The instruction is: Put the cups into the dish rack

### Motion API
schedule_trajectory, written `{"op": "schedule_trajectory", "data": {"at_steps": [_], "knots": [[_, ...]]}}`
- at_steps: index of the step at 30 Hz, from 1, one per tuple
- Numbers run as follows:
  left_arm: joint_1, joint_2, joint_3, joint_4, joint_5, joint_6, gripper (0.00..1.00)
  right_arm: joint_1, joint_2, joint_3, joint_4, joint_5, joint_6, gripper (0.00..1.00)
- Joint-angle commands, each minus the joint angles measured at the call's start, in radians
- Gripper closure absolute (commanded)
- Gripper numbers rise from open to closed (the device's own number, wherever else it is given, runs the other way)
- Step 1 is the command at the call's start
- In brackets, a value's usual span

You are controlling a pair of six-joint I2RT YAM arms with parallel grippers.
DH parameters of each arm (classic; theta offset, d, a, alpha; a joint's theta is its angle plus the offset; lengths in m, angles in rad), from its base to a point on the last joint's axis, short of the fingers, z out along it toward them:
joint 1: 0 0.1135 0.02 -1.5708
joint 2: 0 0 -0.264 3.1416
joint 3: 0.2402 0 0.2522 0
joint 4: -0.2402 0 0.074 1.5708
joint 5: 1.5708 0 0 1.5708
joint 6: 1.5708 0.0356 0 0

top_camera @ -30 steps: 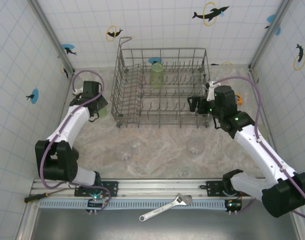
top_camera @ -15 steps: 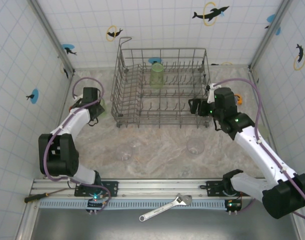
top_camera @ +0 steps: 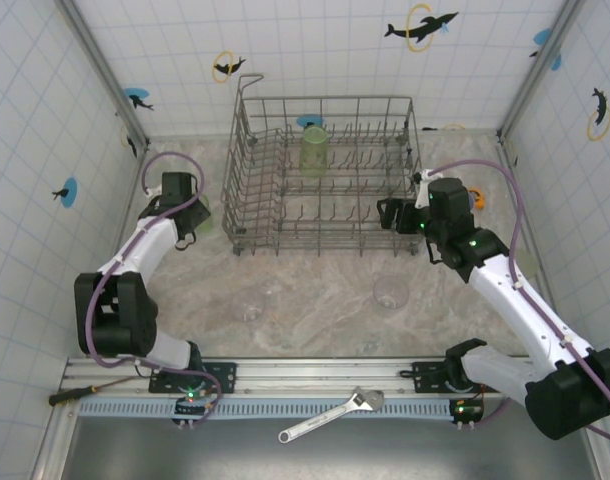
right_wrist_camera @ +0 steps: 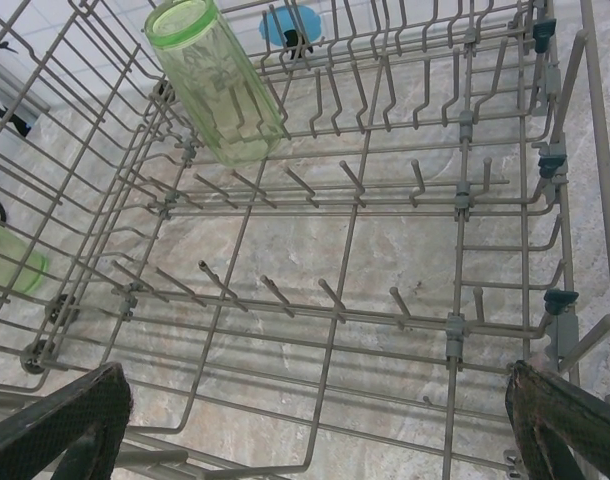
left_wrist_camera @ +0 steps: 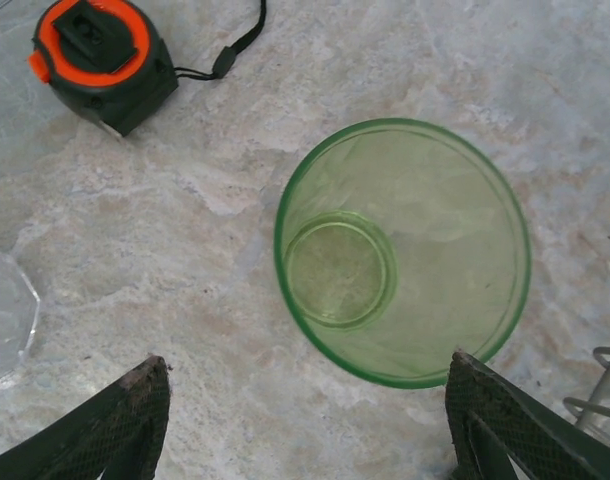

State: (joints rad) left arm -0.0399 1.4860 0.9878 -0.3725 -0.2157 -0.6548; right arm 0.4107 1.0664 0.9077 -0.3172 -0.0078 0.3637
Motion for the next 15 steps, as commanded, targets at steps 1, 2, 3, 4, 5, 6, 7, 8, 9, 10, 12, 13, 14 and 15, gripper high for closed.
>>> {"op": "schedule_trajectory", "data": {"at_steps": [1,2,3,4,5,6,7,8,9,10,12,13,14,15], "knots": [[0.020,0.050,0.048,0.021,0.031,0.001,0.28,-0.003,-0.009,-0.011,0.041,-0.001,0.012,0.00],[0.025,0.067,0.051,0.024,0.041,-0.004,0.30,-0.001,-0.007,-0.008,0.041,-0.001,0.014,0.00],[0.030,0.083,0.049,0.030,0.055,-0.006,0.31,-0.002,-0.005,-0.006,0.040,-0.002,0.013,0.00],[0.036,0.094,0.049,0.036,0.062,-0.010,0.33,-0.002,-0.005,-0.004,0.039,-0.002,0.012,0.00],[0.040,0.106,0.047,0.043,0.065,-0.015,0.35,-0.002,-0.006,0.000,0.037,0.001,0.011,0.00],[0.041,0.113,0.044,0.050,0.067,-0.017,0.38,-0.001,-0.009,0.002,0.035,0.002,0.011,0.00],[0.044,0.118,0.042,0.058,0.068,-0.020,0.41,-0.001,-0.010,0.003,0.036,0.002,0.011,0.00],[0.046,0.125,0.038,0.071,0.079,-0.023,0.46,-0.001,-0.011,0.008,0.033,0.001,0.011,0.00],[0.046,0.132,0.036,0.086,0.096,-0.025,0.51,-0.001,-0.012,0.012,0.029,-0.002,0.010,0.00],[0.046,0.140,0.038,0.090,0.103,-0.027,0.54,-0.001,-0.013,0.014,0.027,-0.001,0.009,0.00],[0.047,0.159,0.047,0.087,0.103,-0.032,0.64,0.000,-0.017,0.020,0.024,0.002,0.008,0.00],[0.047,0.165,0.051,0.084,0.101,-0.033,0.71,0.000,-0.019,0.020,0.023,0.003,0.007,0.00],[0.048,0.171,0.052,0.084,0.097,-0.035,0.80,0.000,-0.022,0.020,0.022,0.002,0.007,0.00],[0.049,0.173,0.054,0.082,0.093,-0.034,0.89,0.001,-0.025,0.018,0.022,0.002,0.008,0.00]]}}
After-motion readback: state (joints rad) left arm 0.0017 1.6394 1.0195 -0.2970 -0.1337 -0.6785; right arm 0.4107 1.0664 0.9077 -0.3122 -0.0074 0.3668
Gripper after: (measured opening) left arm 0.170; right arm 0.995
